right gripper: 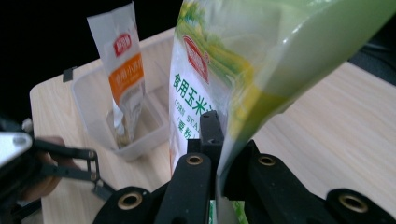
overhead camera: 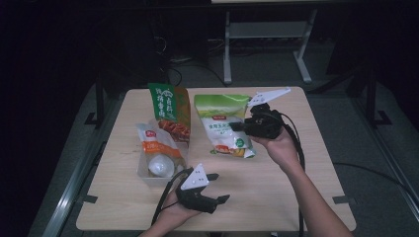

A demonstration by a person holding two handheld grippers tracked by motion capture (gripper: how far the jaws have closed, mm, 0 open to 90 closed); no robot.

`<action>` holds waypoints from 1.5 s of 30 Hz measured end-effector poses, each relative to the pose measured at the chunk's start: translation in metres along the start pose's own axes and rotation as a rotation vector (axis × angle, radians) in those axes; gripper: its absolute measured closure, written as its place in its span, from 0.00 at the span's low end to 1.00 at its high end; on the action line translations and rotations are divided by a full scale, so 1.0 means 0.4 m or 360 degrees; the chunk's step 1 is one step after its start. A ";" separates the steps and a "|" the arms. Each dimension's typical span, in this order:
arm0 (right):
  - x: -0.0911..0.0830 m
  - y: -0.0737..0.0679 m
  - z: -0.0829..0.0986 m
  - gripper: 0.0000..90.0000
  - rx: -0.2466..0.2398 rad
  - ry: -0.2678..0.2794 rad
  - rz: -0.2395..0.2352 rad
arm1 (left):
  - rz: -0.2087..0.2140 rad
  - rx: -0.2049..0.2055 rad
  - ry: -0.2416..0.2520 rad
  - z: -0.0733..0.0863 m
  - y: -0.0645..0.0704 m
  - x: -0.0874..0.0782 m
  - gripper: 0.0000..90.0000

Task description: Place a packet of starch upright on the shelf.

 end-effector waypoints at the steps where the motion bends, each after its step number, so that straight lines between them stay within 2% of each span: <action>1: 0.003 -0.003 -0.008 0.99 -0.0011 0.0004 0.0003 | -0.0001 0.0000 0.0012 0.001 0.001 0.001 0.29; 3: 0.010 -0.009 -0.024 0.99 -0.0021 0.0016 0.0007 | -0.0005 0.0015 0.0009 0.001 0.000 0.001 0.29; 6: 0.021 -0.015 -0.046 0.99 -0.0030 0.0019 -0.0015 | 0.0003 0.0001 0.0019 0.001 0.000 0.002 0.29; 8: 0.044 -0.028 -0.080 0.99 -0.0052 0.0017 -0.0038 | 0.0006 -0.0004 0.0023 0.002 0.002 0.003 0.29; 12: 0.074 -0.043 -0.110 0.99 -0.0090 0.0011 -0.0042 | 0.0010 0.0013 0.0033 0.005 0.007 0.006 0.29; 15: 0.096 -0.054 -0.129 0.99 -0.0119 0.0021 -0.0044 | 0.0029 -0.0002 0.0047 0.007 0.010 0.005 0.29; 18: 0.112 -0.066 -0.149 0.99 -0.0117 0.0033 -0.0048 | 0.0039 -0.0004 0.0049 0.007 0.009 0.007 0.28; 24: 0.163 -0.087 -0.190 0.99 -0.0154 0.0021 -0.0037 | 0.0050 0.0044 0.0032 0.004 0.020 0.008 0.28; 27: 0.194 -0.095 -0.201 0.99 -0.0139 0.0040 -0.0073 | 0.0046 0.0080 0.0004 0.007 0.026 0.008 0.28; 31: 0.236 -0.107 -0.210 0.99 -0.0140 0.0042 -0.0085 | 0.0046 0.0092 -0.0027 0.025 0.033 0.000 0.28; 32: 0.244 -0.111 -0.212 0.99 -0.0118 0.0041 -0.0095 | 0.0048 0.0090 -0.0038 0.030 0.033 -0.004 0.28; 34: 0.260 -0.116 -0.217 0.99 -0.0123 0.0053 -0.0106 | 0.0046 0.0078 -0.0049 0.037 0.033 -0.010 0.28; 36: 0.274 -0.121 -0.220 0.99 -0.0098 0.0046 -0.0121 | 0.0075 0.0059 -0.0057 0.041 0.035 -0.014 0.28; 41: 0.313 -0.130 -0.225 0.99 -0.0113 0.0027 -0.0107 | 0.0091 0.0118 -0.0087 0.051 0.047 -0.024 0.28; 45: 0.343 -0.138 -0.226 0.99 -0.0097 0.0012 -0.0120 | 0.0108 0.0108 -0.0092 0.058 0.046 -0.026 0.28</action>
Point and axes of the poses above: each handheld gripper's, and its own axes: x roughly forward along the jaws, z roughly out of its underside, y roughly to its right, the point moved 1 cm from there along x, roughly forward along the jaws, and after that the axes turned 12 degrees about -y, right-handed, at the moved point
